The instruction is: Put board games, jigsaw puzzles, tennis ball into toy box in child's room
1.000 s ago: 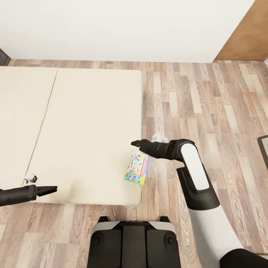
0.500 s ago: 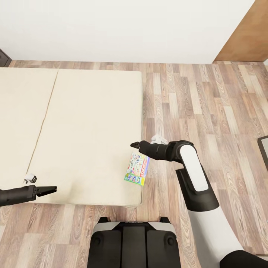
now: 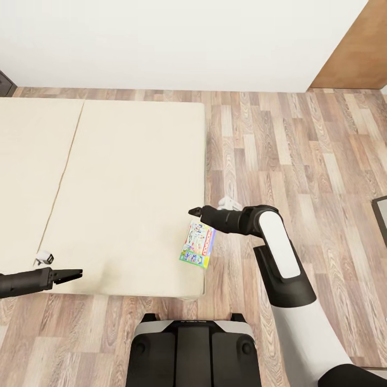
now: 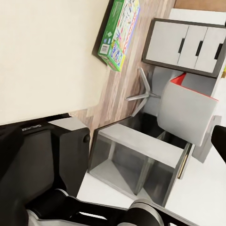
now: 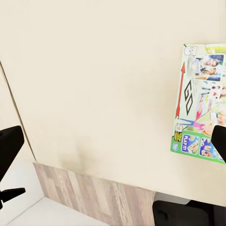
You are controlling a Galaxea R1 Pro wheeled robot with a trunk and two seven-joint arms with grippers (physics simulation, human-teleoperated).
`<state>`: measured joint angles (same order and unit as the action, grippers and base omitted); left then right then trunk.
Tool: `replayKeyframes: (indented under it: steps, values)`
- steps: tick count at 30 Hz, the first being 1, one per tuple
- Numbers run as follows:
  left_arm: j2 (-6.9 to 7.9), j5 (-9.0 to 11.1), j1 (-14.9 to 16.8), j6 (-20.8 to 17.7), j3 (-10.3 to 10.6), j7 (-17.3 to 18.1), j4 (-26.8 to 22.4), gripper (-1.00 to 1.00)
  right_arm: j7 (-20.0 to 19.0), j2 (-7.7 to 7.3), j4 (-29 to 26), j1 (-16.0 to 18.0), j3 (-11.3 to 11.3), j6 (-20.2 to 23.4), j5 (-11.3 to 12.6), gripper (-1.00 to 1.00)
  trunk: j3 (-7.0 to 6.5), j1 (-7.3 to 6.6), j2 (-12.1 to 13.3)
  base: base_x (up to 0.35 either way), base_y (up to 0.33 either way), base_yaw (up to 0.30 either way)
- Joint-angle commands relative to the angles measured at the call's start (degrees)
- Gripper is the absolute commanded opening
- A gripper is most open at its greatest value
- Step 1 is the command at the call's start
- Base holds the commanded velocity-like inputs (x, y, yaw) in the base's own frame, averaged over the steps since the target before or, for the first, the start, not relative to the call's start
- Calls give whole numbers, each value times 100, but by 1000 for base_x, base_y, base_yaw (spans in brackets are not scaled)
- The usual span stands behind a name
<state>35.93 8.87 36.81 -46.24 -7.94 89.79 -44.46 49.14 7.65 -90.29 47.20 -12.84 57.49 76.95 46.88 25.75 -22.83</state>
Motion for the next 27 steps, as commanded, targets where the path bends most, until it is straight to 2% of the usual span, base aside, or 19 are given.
replayKeyframes:
  steps: [1, 6, 16, 27]
  values:
    - [0, 1, 1, -61, 3, 21, -1, 100, 60, 3, -5, 3, 1, 17, 48, 100, 6, 3, -9, 0, 0, 0]
    - [-5, 1, 1, -61, 3, 21, -1, 100, 65, 35, -1, 2, 17, -6, 45, 100, -3, 3, -9, 0, 0, 0]
    - [-7, 1, 1, -55, 3, 21, -1, 100, 61, -4, 5, -59, -3, -476, 48, 100, -84, 3, -9, 0, 0, 0]
    - [-7, 1, 1, -53, 3, 21, -1, 100, 62, -9, 11, -88, -14, -535, 48, 100, -187, 3, -9, 0, 0, -33]
